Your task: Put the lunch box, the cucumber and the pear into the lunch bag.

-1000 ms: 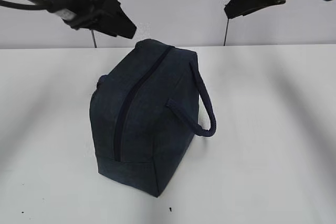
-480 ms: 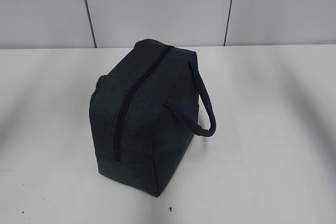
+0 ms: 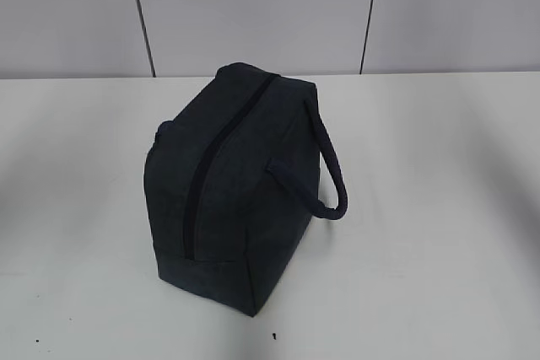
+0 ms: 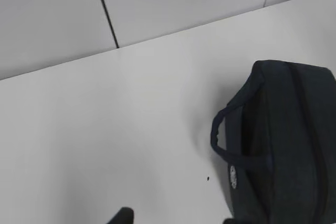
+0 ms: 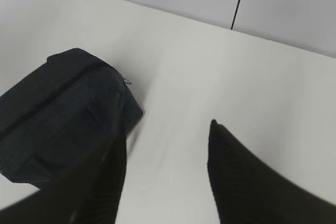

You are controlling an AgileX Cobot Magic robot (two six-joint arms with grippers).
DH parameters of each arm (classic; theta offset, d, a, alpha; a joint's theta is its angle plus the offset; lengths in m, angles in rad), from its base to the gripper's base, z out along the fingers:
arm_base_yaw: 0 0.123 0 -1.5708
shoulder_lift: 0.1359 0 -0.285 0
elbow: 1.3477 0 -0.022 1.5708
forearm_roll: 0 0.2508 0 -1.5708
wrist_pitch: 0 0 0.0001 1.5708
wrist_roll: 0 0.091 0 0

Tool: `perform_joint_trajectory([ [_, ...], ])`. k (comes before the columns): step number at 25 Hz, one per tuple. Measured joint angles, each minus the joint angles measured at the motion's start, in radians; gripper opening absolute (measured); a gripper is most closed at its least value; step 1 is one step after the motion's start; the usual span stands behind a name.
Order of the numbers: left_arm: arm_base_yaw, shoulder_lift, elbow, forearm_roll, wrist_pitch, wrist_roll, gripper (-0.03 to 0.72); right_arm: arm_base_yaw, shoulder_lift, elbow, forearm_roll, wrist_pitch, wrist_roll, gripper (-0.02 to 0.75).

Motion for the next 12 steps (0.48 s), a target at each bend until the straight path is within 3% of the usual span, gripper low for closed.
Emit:
perform_joint_trajectory([
  [7,0.0,-0.135,0.0,0.046,0.035,-0.062,0.319,0.0,-0.222,0.008,-0.05,0.009,0.055,0.397],
  [12,0.0,-0.274,0.053,0.037,0.037,-0.089,0.319,0.0,-0.401,0.12,-0.111,0.01,0.085,0.398],
])
